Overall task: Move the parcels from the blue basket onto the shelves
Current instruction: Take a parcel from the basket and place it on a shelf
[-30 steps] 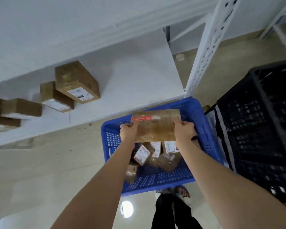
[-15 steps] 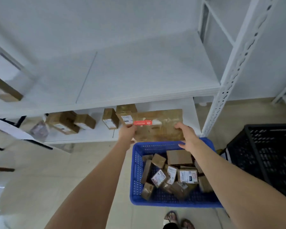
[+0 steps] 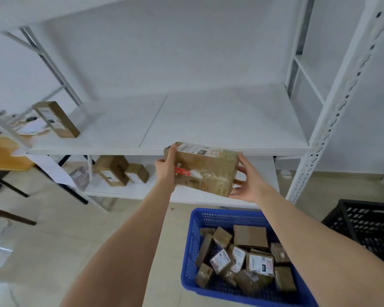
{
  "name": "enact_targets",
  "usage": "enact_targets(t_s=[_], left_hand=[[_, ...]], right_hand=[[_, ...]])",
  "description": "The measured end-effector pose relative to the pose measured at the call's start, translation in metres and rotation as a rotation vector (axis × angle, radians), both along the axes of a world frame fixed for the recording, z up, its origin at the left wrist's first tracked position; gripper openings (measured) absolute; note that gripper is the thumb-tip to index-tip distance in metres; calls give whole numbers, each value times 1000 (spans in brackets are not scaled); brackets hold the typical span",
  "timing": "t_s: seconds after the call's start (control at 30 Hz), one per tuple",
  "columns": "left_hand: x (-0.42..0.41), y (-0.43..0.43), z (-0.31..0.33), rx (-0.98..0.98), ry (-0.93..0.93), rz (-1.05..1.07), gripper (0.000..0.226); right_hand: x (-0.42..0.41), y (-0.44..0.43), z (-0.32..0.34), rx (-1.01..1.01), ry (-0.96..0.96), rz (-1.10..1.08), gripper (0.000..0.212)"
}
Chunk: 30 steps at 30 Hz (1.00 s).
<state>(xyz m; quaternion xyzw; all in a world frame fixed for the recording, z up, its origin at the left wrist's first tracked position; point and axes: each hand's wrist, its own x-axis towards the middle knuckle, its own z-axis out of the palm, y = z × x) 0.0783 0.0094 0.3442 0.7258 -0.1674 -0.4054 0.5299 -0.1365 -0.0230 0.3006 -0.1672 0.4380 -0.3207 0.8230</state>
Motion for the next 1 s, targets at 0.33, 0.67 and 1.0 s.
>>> enact_targets(t_s=[0.33, 0.67, 1.0], left_hand=[[66, 12, 12, 35, -25, -84, 31], [108, 2, 34, -77, -243, -210, 23], [109, -11, 53, -125, -514, -400, 46]], right_hand=[[67, 12, 8, -38, 74, -93, 43], [103, 37, 5, -47, 174, -8, 43], [148, 67, 1, -26, 154, -7, 18]])
